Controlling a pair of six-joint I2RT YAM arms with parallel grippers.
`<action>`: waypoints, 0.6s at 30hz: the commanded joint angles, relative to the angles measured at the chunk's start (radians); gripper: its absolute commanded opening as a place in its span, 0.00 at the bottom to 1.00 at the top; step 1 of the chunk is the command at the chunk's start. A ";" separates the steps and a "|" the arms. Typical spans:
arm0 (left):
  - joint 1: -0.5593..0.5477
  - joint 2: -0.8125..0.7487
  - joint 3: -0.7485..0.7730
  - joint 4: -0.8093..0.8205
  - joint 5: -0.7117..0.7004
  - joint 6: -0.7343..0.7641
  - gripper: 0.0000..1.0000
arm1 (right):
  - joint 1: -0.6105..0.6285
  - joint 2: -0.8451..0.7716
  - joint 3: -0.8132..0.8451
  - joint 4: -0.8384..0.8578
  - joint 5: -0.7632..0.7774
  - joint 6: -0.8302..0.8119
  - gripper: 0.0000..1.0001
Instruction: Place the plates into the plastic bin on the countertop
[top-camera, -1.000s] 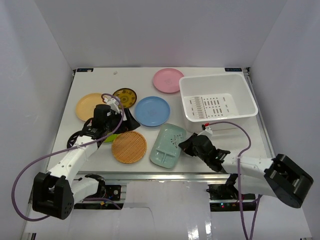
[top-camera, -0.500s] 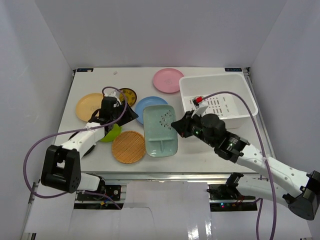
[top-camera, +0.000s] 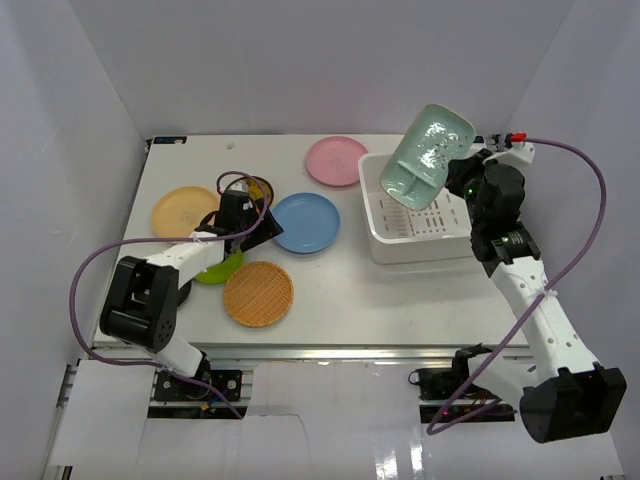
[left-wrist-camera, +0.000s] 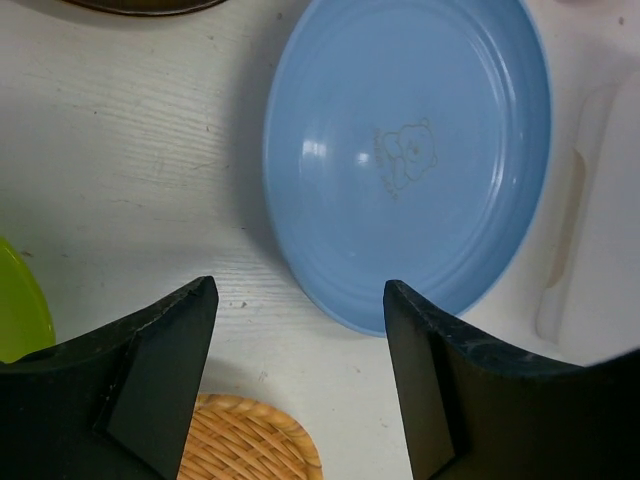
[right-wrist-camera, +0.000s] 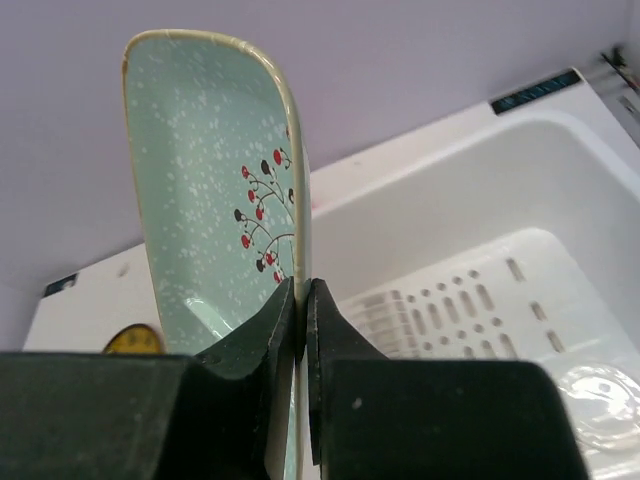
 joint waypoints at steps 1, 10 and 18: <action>-0.008 0.018 0.038 0.007 -0.044 0.013 0.78 | -0.116 0.008 -0.043 0.108 -0.093 0.118 0.08; -0.034 0.133 0.093 0.009 -0.090 0.020 0.73 | -0.220 0.062 -0.200 0.120 -0.108 0.178 0.08; -0.057 0.215 0.136 0.018 -0.139 0.024 0.57 | -0.222 0.174 -0.254 0.117 -0.162 0.175 0.13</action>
